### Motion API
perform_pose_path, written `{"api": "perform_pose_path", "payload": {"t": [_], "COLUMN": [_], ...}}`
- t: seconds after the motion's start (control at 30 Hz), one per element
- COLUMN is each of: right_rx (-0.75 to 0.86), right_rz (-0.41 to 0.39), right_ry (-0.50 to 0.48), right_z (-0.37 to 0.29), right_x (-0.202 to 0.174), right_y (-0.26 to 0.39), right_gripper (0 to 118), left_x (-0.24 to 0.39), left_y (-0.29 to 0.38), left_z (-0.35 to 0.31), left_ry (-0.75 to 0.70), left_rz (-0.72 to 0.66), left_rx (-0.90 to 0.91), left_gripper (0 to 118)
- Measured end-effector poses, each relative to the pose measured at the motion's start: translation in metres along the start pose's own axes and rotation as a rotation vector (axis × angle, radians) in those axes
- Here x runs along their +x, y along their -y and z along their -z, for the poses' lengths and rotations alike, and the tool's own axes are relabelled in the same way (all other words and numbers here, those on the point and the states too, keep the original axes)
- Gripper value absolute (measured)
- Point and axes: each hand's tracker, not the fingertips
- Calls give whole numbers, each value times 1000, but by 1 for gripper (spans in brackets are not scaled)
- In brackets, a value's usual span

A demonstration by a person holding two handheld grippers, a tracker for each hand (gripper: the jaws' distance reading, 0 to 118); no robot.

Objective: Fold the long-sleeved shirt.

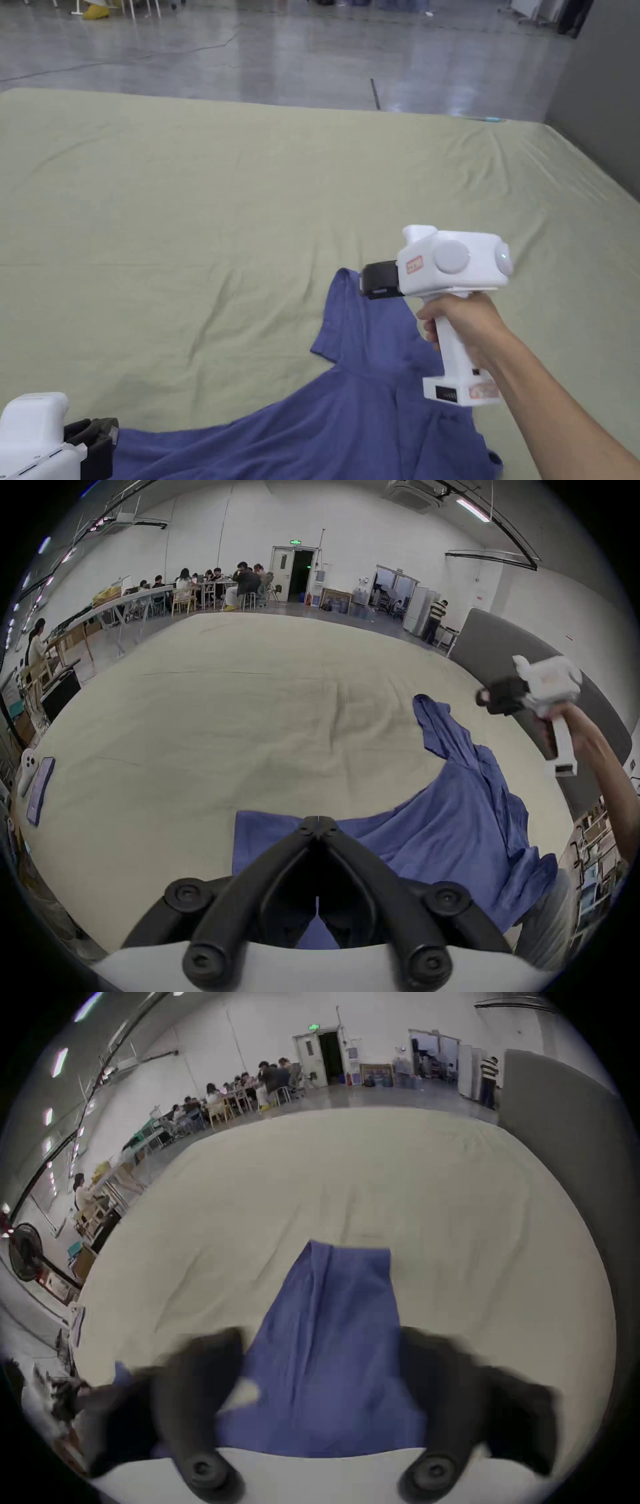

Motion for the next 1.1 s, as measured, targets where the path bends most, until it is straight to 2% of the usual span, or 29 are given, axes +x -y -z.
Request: {"api": "perform_pose_path", "payload": {"t": [0.03,0.17,0.27,0.3,0.33,0.37,0.43,0.47,0.5,0.53,0.57,0.63,0.8,0.83,0.97,1.1], "right_rx": [-11,-79,-137,-149,-179,-237,-164,-185,-186,-178,-114,-62,170,201,222,135], "right_rz": [5,13,21,18,15,8,-27,-22,-25,-19,21,24,-83,-77,-102,-103], "right_ry": [24,89,97,121,153,177,187,185,180,174,174,105,59,50,8,41], "right_z": [18,78,111,119,126,136,132,128,121,113,94,53,-108,-139,-221,-237], "right_x": [2,2,-2,-2,-4,-6,-10,-12,-13,-14,-14,-18,-41,-45,-50,-45], "right_y": [-13,-49,-57,-55,-52,-45,-39,-43,-46,-47,-48,-43,28,48,156,261], "right_gripper": [113,110,102,87,68,63,56,37,7,7,7,7,7,7,7,7], "left_x": [-2,-8,-11,-13,-14,-15,-17,-17,-18,-18,-19,-19,-18,-18,-19,-13], "left_y": [-2,-10,-14,-15,-15,-14,-12,-11,-10,-8,-6,-2,7,9,22,33], "left_z": [5,26,34,35,35,34,31,27,24,20,15,4,-29,-36,-59,-80], "left_ry": [-1,-10,-29,-33,-36,-38,-36,-40,-45,-45,-44,-42,-35,-32,-18,-7], "left_rz": [-3,-16,-19,-21,-26,-33,-44,-49,-54,-58,-64,-67,-51,-48,-52,-57], "left_rx": [-3,-6,-14,-16,-16,-15,-13,-14,-15,-13,-12,-8,27,34,45,64], "left_gripper": [0,0,0,0,0,0,0,0,0,0,0,0,0,0,0,0]}}
